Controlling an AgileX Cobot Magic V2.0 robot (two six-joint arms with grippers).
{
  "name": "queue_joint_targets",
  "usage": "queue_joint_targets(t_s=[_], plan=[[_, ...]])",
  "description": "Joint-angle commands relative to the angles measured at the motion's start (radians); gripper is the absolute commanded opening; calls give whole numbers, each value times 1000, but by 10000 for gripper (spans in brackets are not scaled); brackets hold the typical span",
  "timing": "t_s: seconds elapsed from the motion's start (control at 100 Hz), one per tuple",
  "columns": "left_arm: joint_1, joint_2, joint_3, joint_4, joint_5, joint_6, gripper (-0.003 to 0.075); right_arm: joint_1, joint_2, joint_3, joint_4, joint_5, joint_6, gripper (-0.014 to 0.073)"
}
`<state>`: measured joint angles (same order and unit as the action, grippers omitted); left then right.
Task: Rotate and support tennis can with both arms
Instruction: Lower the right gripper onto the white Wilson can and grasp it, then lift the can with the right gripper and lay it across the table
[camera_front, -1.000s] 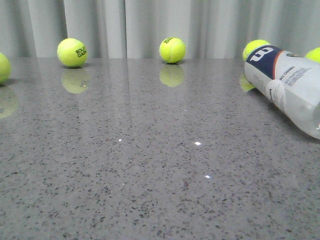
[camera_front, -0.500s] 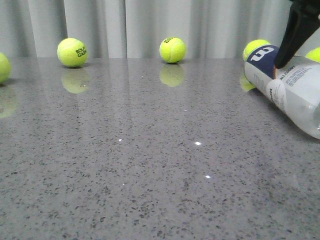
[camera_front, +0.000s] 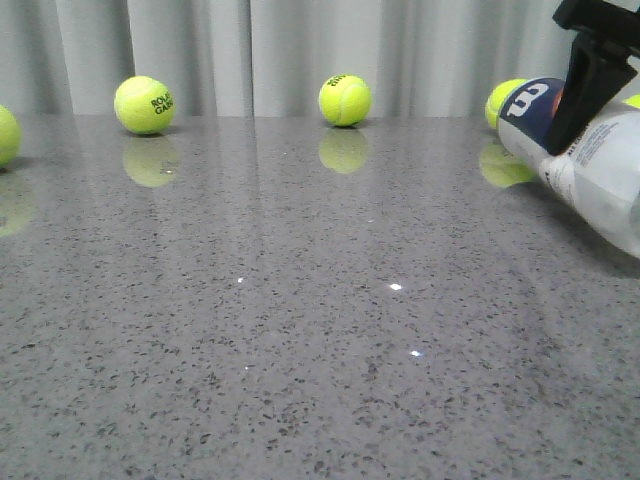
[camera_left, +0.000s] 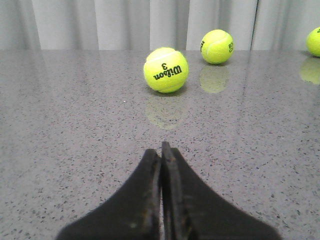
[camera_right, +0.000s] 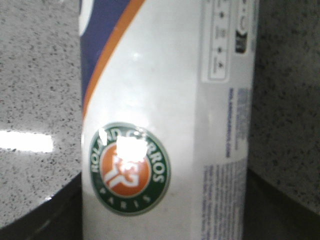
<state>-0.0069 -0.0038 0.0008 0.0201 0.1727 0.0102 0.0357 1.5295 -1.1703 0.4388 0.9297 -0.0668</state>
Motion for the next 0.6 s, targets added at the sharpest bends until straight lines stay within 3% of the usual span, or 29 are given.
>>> queue_joint_targets(t_s=[0.0,0.14,0.36,0.59], plan=[[1,-36,44,-4,-77,-10,-19,-1,-37,-63,29,10,-37,297],[1,-36,44,-4,-77,-10,-18,43,-37,-151,29,36,-167,297],[1,-36,44,-4,-77,-10,-19,188,-33,-256,28,16,-574,297],[1,-36,44,-4,-77,-10,-19,318,-24,-259,9,-20,-1040,297]])
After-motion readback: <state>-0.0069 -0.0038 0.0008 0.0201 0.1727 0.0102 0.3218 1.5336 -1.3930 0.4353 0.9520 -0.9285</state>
